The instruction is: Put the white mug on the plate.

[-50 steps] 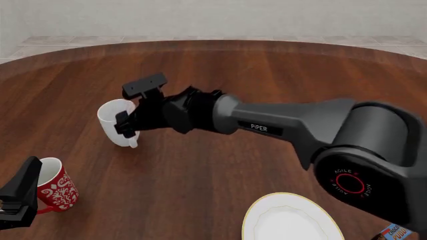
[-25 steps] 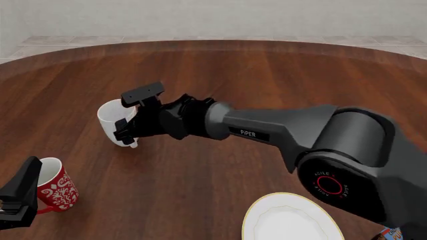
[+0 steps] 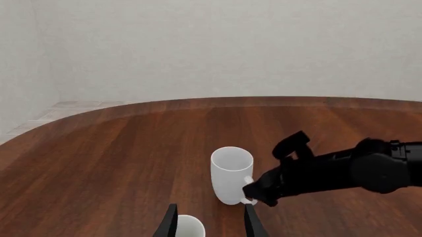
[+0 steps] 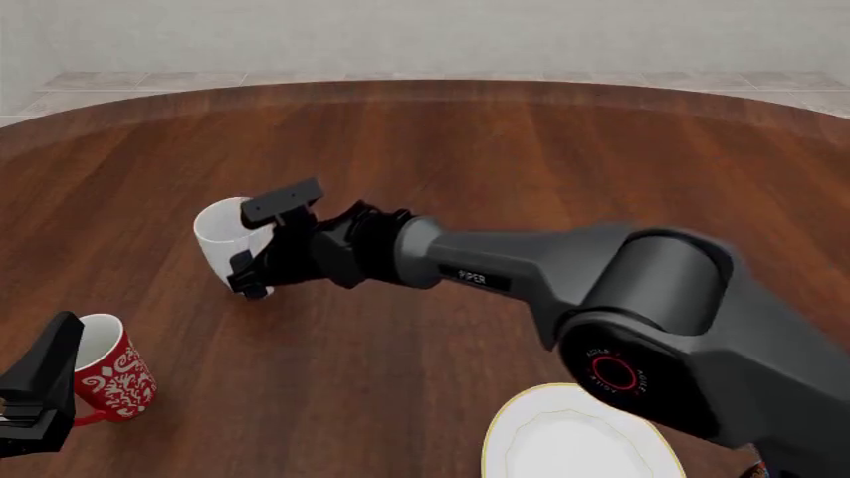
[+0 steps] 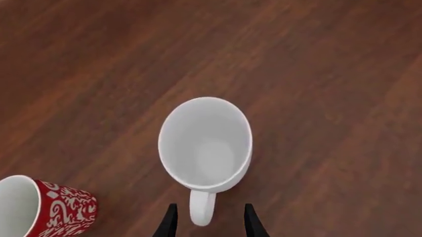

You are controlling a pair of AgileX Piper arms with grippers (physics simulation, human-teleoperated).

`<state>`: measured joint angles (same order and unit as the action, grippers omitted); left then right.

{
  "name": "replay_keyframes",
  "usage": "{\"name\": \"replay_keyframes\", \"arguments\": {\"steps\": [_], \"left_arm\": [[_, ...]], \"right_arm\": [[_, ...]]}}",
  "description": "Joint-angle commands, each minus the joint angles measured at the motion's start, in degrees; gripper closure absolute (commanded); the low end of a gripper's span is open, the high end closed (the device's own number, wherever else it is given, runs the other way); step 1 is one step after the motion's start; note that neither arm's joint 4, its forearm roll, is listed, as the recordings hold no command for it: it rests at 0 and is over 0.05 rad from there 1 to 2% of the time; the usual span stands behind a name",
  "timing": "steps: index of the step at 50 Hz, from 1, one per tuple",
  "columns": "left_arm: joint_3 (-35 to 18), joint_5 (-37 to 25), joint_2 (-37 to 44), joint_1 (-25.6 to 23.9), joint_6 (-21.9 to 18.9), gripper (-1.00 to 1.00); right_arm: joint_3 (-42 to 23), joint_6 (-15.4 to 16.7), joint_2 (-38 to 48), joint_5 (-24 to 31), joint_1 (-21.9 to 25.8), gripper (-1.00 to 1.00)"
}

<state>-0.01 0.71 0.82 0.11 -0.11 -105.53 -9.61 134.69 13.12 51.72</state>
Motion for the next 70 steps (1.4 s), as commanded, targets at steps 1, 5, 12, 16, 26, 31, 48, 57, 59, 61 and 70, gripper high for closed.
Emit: {"name": "replay_keyframes", "arguments": {"steps": [1,5,12,16,26,31,48,57,59,61,70], "left_arm": [[-0.03,-0.21,-0.22,-0.04,-0.02,-1.00],[-0.03,-0.21,-0.21,-0.04,-0.02,-1.00],[-0.03,-0.21,-0.21,-0.03,0.00,-1.00],[0.01,-1.65,-0.81,0.00,0.05,-1.00],[0.01,-1.68,-0.81,-0.46,0.06,-1.00],[0.01,-1.60,-0.81,-1.25,-0.05,-1.00],[0.01,-1.66,-0.81,-2.56,-0.02,-1.00],[0.01,-1.70,-0.81,-2.54,0.02,-1.00],[0.01,-1.53,-0.81,-2.56,-0.15,-1.00],[0.01,-1.47,-0.81,-2.57,-0.21,-1.00],[0.01,-0.56,-0.78,-2.70,-1.01,-1.00]], "right_arm": [[-1.43,-0.17,1.67,0.65,0.09,-1.00],[-1.34,-0.57,2.05,0.48,0.48,-1.00],[-2.06,-0.58,2.96,0.80,0.82,-1.00],[-2.08,-0.88,3.23,0.78,1.08,-1.00],[-2.81,-0.71,3.87,1.30,1.18,-1.00],[-2.86,-0.72,3.98,1.16,1.27,-1.00],[-3.70,0.25,4.16,1.37,1.04,1.00],[-4.30,1.09,4.39,1.94,0.58,1.00],[-4.15,1.22,4.24,1.95,0.60,1.00],[-4.10,1.83,4.04,2.12,0.50,1.00],[-2.85,3.41,1.67,2.78,0.59,1.00]]}}
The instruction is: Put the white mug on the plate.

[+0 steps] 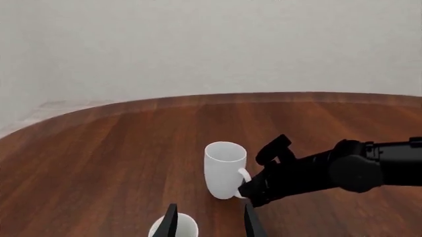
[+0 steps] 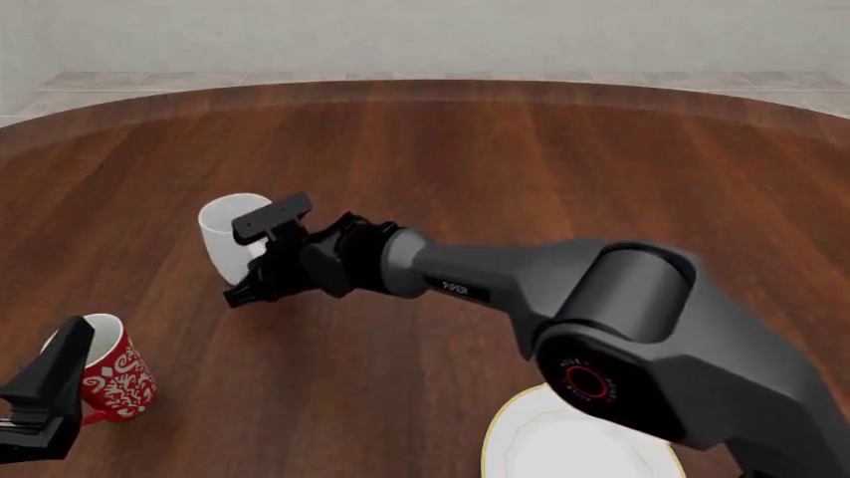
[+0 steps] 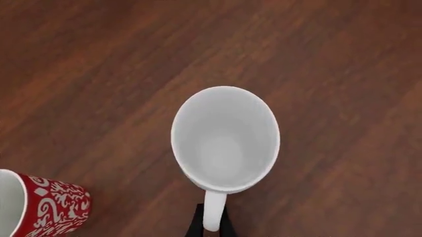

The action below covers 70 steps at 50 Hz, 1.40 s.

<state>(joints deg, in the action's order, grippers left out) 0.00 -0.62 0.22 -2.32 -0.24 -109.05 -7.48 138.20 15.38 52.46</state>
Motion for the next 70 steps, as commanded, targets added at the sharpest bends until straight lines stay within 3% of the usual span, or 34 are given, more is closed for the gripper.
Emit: {"name": "replay_keyframes", "arguments": {"steps": [1,8,27,70], "left_arm": [[-0.01,2.03,0.45,-0.23,-0.68,-1.00],[-1.78,-0.46,0.05,-0.20,-0.64,-1.00],[-0.33,2.47,2.03,-0.13,-0.15,-1.00],[-0.05,1.72,0.90,-0.20,-0.05,-1.00]], "right_arm": [[1.30,1.45,-2.48,0.38,-0.03,1.00],[4.57,2.26,-5.87,-0.20,-0.06,1.00],[14.58,3.84,-15.69,-2.64,-0.71,1.00],[39.87,5.37,-39.47,-8.43,-3.14,1.00]]}}
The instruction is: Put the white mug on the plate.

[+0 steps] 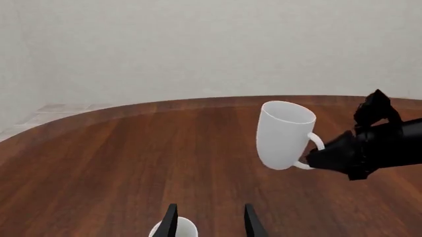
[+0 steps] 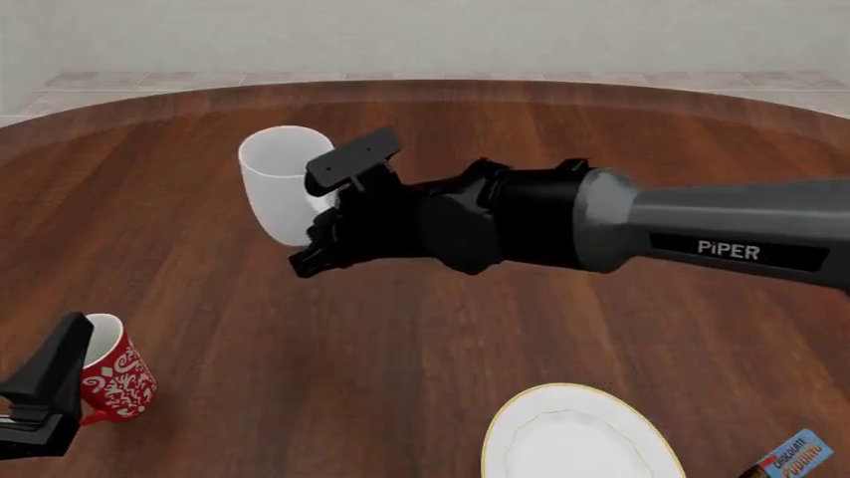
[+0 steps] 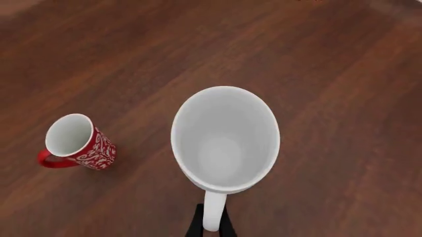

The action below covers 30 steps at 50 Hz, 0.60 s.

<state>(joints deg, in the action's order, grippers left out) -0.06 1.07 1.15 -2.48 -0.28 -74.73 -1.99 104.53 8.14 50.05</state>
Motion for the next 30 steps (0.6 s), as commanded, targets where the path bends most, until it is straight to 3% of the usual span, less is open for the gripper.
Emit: {"name": "replay_keyframes", "arguments": {"steps": [1,30], "left_arm": [[0.00,-0.02,-0.06,-0.04,-0.01,-1.00],[-0.06,-0.08,-0.07,-0.04,0.01,-1.00]], "right_arm": [[6.18,-0.24,-6.39,-1.28,-0.78,1.00],[15.54,0.69,-15.64,-2.11,-2.08,1.00]]}}
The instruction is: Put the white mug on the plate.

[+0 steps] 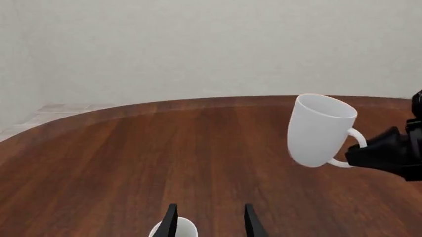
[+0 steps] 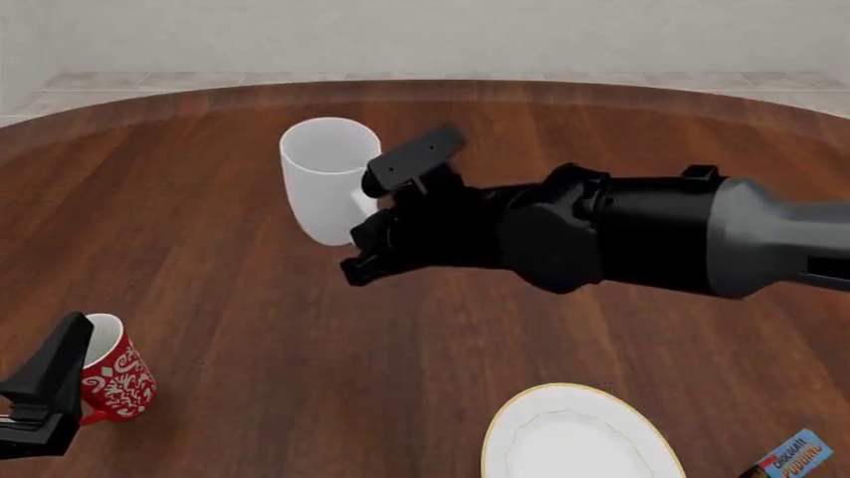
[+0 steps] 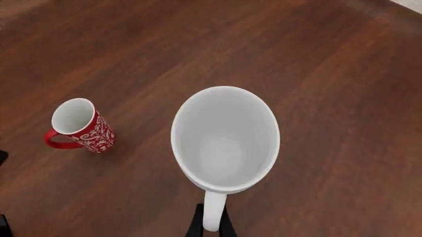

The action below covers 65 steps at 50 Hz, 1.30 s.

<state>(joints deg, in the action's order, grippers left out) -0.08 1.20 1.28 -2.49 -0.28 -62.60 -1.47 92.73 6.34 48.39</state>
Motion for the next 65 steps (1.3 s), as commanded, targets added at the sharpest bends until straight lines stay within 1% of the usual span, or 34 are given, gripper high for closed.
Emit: {"name": "replay_keyframes", "arguments": {"steps": [1,15,38,65], "left_arm": [[-0.03,-0.21,-0.22,-0.03,-0.01,-1.00],[-0.03,-0.21,-0.22,-0.04,-0.01,-1.00],[-0.03,-0.21,-0.22,-0.04,-0.02,-1.00],[-0.03,-0.21,-0.22,-0.03,-0.01,-1.00]], "right_arm": [[4.00,0.20,-4.36,-0.39,-0.45,1.00],[9.52,0.89,-9.95,-0.65,-1.21,1.00],[17.42,0.23,-19.20,-0.36,-1.83,1.00],[24.28,0.38,-25.83,-0.70,-3.69,1.00]]}}
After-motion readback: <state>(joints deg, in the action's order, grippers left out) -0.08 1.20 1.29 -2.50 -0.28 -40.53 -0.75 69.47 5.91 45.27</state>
